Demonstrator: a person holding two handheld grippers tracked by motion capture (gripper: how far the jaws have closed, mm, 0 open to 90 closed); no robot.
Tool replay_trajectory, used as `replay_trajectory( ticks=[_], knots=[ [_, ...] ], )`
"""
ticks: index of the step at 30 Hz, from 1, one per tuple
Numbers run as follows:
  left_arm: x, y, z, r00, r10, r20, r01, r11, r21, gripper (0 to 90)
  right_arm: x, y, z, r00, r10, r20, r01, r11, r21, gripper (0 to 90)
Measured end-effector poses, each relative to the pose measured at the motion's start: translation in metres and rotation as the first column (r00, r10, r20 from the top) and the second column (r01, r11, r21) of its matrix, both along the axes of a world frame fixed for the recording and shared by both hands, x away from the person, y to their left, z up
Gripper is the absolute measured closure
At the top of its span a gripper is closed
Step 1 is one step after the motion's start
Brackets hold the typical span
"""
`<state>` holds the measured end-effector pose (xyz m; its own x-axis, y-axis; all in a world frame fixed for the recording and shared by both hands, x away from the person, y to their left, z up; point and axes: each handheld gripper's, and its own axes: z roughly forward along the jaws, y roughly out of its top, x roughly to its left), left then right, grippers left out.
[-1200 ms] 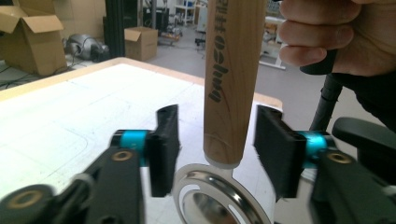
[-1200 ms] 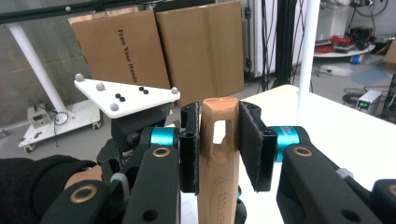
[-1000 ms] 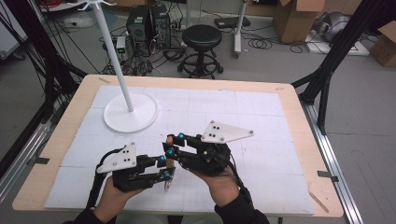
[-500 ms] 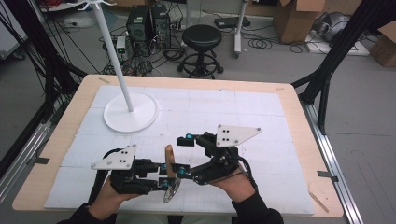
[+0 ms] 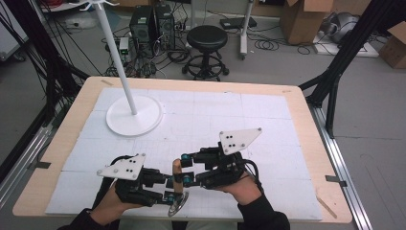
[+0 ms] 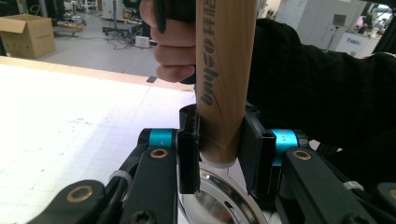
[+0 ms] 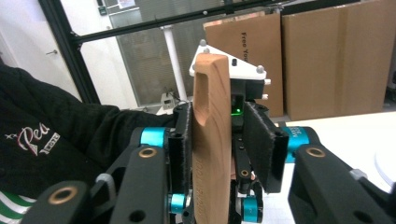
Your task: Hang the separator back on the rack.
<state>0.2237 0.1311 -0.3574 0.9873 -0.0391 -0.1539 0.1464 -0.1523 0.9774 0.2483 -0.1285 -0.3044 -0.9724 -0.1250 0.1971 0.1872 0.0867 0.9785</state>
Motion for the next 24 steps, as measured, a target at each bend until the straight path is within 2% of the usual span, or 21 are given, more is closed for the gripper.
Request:
replay_trajectory(
  ticks=[5,10,15,17,18,19,20,21,22,23,24],
  knots=[
    [-0.0001,0.0001,-0.0001,0.9998,-0.020,0.003,0.020,0.9998,-0.001,70.7,-0.0013,0.0013,-0.0004,0.9994,0.035,0.004,-0.036,0.9993,0.011,70.6],
    [0.0005,0.0001,-0.0004,0.9997,-0.025,0.000,0.025,0.9997,0.001,70.7,-0.0024,0.0016,-0.0005,0.9995,0.033,-0.002,-0.033,0.9994,0.012,71.8],
    [0.0034,0.0021,-0.0013,0.9998,-0.018,-0.011,0.018,0.9998,0.004,70.6,-0.0067,0.0029,0.0000,0.9996,-0.027,0.008,0.027,0.9996,0.005,72.3],
    [0.0042,0.0027,-0.0025,0.9998,0.012,-0.014,-0.012,0.9999,-0.005,69.3,-0.0086,0.0040,0.0008,0.9984,-0.056,0.012,0.056,0.9984,-0.008,72.3],
    [0.0045,0.0026,-0.0027,0.9984,0.050,-0.027,-0.051,0.9986,-0.012,61.0,-0.0094,0.0043,0.0011,0.9968,-0.078,0.015,0.079,0.9968,-0.014,72.4],
    [0.0054,0.0029,-0.0025,0.9958,0.084,-0.037,-0.084,0.9964,-0.012,48.9,-0.0096,0.0045,0.0013,0.9944,-0.105,0.013,0.105,0.9943,-0.020,72.4],
    [0.0054,0.0029,-0.0025,0.9958,0.084,-0.037,-0.084,0.9964,-0.012,42.7,-0.0096,0.0045,0.0013,0.9944,-0.105,0.013,0.105,0.9943,-0.020,72.4],
    [0.0063,0.0041,-0.0026,0.9928,0.116,-0.032,-0.116,0.9931,-0.018,42.7,-0.0092,0.0044,0.0012,0.9907,-0.135,0.009,0.136,0.9906,-0.021,72.4],
    [0.0068,0.0055,-0.0026,0.9890,0.145,-0.026,-0.146,0.9891,-0.020,39.5,-0.0090,0.0038,0.0011,0.9828,-0.184,-0.001,0.184,0.9826,-0.023,72.4],
    [0.0072,0.0066,-0.0027,0.9844,0.175,-0.021,-0.175,0.9843,-0.019,36.6,-0.0089,0.0029,0.0009,0.9617,-0.274,-0.016,0.273,0.9615,-0.028,72.4],
    [0.0076,0.0078,-0.0025,0.9794,0.201,-0.017,-0.201,0.9794,-0.017,36.6,-0.0089,0.0029,0.0009,0.9617,-0.274,-0.016,0.273,0.9615,-0.028,72.4]
  ],
)
